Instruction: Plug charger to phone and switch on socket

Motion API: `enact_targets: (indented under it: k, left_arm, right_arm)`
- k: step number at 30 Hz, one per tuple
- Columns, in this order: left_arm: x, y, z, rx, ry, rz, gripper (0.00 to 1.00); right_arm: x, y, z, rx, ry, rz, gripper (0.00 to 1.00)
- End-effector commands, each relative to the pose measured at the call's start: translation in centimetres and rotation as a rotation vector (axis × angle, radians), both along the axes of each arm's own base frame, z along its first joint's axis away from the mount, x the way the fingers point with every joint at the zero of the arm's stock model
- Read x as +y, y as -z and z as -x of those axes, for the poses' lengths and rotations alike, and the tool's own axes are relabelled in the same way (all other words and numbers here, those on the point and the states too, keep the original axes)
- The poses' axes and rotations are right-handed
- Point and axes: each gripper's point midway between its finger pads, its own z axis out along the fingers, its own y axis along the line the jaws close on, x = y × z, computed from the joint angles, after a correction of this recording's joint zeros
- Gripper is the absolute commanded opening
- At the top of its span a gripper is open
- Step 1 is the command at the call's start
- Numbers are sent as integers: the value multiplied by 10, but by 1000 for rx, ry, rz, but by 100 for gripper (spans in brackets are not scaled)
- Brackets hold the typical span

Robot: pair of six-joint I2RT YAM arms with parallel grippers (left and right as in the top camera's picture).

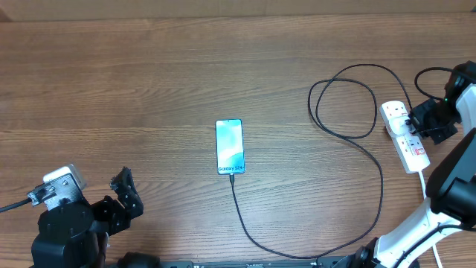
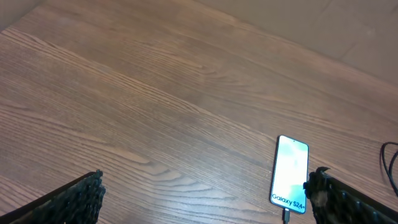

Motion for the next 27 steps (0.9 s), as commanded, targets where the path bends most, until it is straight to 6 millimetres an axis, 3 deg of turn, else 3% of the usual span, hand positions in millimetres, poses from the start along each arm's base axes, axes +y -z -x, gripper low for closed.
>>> enact_targets:
  k: [1, 5, 12, 17, 20, 27]
  left_arm:
    - [2, 0, 0, -4, -14, 1, 99]
    - [2, 0, 0, -4, -14, 1, 100]
    - [0, 1, 0, -3, -8, 5, 99]
    - [0, 1, 0, -3, -8, 5, 99]
    - [0, 1, 0, -3, -8, 5, 100]
    - [0, 1, 0, -3, -8, 5, 99]
  right_arm:
    - [13, 12, -15, -18, -46, -49, 4]
    - [14, 22, -15, -5, -53, -58, 4]
    - [11, 21, -19, -21, -59, -50, 4]
    - [-6, -7, -24, -43, -29, -40, 4]
    - [-4, -20, -30, -85, -84, -90, 4]
    - [4, -20, -31, -91, -106, -118, 4]
